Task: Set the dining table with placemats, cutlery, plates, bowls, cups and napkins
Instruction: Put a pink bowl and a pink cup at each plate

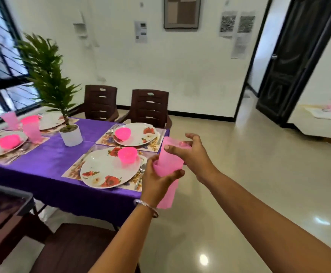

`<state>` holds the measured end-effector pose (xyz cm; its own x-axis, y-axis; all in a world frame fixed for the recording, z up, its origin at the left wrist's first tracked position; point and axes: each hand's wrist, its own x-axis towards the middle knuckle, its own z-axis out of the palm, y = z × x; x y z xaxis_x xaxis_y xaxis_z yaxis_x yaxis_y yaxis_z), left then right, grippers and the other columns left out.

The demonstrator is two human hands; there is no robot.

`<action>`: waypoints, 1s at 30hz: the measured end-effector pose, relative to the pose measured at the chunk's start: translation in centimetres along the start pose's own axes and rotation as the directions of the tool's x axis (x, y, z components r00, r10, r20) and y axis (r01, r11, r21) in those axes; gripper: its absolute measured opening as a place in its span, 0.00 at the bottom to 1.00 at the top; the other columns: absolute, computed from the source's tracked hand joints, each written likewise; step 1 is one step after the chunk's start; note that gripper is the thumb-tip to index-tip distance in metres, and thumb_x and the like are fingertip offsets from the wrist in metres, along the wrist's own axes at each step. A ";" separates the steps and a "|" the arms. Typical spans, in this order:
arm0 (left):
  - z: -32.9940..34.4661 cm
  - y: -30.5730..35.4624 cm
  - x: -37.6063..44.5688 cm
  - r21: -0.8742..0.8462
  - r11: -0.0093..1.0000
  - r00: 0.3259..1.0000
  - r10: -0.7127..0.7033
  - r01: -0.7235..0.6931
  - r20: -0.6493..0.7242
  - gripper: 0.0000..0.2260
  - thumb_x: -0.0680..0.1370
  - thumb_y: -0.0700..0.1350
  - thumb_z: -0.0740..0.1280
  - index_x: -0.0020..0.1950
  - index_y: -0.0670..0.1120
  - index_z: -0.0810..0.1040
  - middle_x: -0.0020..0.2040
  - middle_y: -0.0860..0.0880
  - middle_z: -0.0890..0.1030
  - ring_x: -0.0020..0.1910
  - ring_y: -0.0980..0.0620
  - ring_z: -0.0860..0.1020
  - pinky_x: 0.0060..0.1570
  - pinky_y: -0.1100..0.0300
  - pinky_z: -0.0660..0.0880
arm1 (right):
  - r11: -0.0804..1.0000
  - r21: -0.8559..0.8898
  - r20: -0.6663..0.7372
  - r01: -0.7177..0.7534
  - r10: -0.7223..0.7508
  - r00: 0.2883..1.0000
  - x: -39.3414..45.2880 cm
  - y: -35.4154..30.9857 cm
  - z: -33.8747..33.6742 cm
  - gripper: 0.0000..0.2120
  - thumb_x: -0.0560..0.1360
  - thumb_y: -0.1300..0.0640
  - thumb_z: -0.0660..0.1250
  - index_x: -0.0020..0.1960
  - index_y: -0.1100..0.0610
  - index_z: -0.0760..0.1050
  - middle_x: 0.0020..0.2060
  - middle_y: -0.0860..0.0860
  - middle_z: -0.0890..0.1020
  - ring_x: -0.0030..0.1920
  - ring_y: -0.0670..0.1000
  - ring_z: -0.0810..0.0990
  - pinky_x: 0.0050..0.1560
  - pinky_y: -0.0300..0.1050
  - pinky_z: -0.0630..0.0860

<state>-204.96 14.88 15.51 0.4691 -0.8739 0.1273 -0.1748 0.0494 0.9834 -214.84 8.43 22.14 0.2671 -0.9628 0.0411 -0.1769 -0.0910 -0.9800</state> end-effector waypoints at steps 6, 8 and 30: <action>3.0 0.1 4.0 0.058 0.998 0.981 -0.011 0.023 -0.195 0.35 0.64 0.51 0.79 0.65 0.52 0.65 0.51 0.60 0.71 0.49 0.61 0.72 0.40 0.70 0.69 | 0.999 -0.027 0.257 0.029 -0.021 0.966 7.4 1.0 -0.8 0.42 0.63 0.49 0.79 0.70 0.53 0.61 0.56 0.49 0.71 0.59 0.52 0.74 0.61 0.50 0.75; 3.3 -0.2 5.9 0.063 0.997 0.971 -0.022 0.038 -0.237 0.33 0.65 0.49 0.79 0.65 0.52 0.66 0.50 0.64 0.72 0.46 0.66 0.72 0.35 0.73 0.70 | 0.996 -0.076 0.373 0.044 -0.013 0.928 9.2 1.9 -0.3 0.43 0.63 0.48 0.79 0.71 0.52 0.61 0.58 0.49 0.71 0.60 0.52 0.73 0.62 0.51 0.74; -8.1 -8.8 36.4 0.274 0.933 0.792 -0.017 0.232 -0.610 0.37 0.59 0.58 0.80 0.63 0.54 0.69 0.60 0.52 0.76 0.55 0.51 0.65 0.51 0.57 0.64 | 0.917 -0.316 0.427 0.243 -0.092 0.900 42.5 4.9 13.1 0.43 0.64 0.55 0.79 0.73 0.51 0.61 0.62 0.52 0.65 0.59 0.53 0.72 0.58 0.49 0.74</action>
<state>-179.39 -13.44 12.53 0.9026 -0.3984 0.1629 -0.2921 -0.2890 0.9117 -191.92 -29.55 16.52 0.6607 -0.7494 0.0441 -0.3963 -0.3980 -0.8274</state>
